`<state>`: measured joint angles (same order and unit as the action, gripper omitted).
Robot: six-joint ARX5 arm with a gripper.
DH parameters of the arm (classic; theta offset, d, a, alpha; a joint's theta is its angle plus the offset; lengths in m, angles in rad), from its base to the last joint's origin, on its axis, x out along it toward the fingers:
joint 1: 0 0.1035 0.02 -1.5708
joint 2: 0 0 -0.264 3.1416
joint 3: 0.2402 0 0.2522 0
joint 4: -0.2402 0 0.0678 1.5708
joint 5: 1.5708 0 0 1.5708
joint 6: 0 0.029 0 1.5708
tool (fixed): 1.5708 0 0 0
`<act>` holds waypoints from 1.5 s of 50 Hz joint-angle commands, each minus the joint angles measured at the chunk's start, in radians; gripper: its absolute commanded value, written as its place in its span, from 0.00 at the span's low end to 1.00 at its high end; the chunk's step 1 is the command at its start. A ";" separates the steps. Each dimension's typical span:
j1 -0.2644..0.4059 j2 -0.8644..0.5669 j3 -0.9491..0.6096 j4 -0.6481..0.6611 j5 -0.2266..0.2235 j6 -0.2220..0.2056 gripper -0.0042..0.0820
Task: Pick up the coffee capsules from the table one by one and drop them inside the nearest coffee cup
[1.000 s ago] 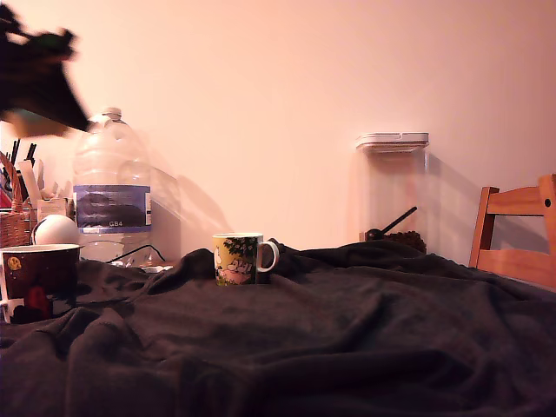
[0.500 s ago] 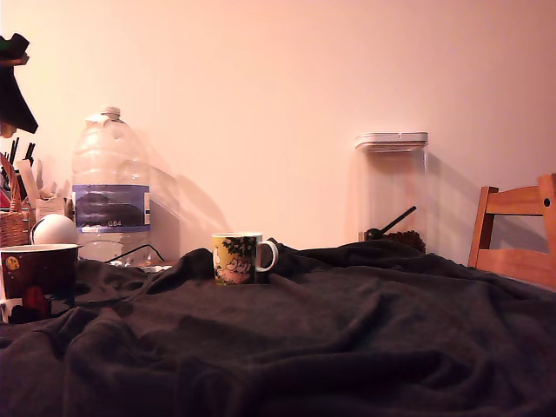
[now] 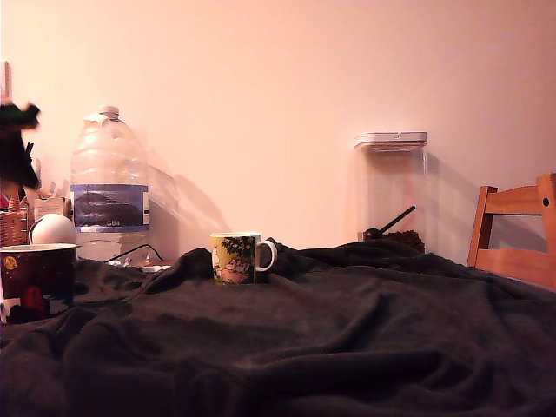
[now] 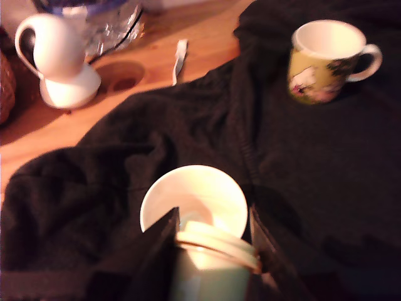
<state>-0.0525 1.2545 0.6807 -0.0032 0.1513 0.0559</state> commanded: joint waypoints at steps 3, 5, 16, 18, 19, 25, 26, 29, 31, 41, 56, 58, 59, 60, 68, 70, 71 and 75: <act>0.002 0.071 0.060 0.005 0.023 -0.004 0.36; 0.003 0.094 0.083 -0.004 0.026 -0.004 0.36; 0.005 0.216 0.212 -0.076 0.052 -0.003 0.36; 0.007 0.237 0.239 -0.092 0.052 -0.003 0.36; 0.008 0.246 0.252 -0.102 0.052 -0.003 0.36; 0.014 0.308 0.325 -0.151 0.063 -0.002 0.36; 0.014 0.315 0.334 -0.159 0.063 -0.002 0.36; 0.016 0.342 0.358 -0.180 0.077 -0.002 0.36; 0.020 0.356 0.369 -0.192 0.084 -0.003 0.36; 0.031 0.402 0.388 -0.212 0.091 -0.002 0.36; 0.037 0.402 0.387 -0.222 0.092 -0.002 0.36; 0.037 0.402 0.387 -0.229 0.092 -0.002 0.36; 0.037 0.402 0.387 -0.232 0.092 -0.002 0.36; 0.037 0.402 0.387 -0.235 0.092 -0.002 0.36; 0.037 0.402 0.387 -0.243 0.092 0.002 0.36; 0.037 0.402 0.387 -0.242 0.092 0.005 0.36; 0.037 0.402 0.387 -0.242 0.092 0.005 0.36; 0.037 0.402 0.388 -0.234 0.092 0.005 0.39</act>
<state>-0.0185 1.6485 1.0637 -0.2501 0.2379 0.0563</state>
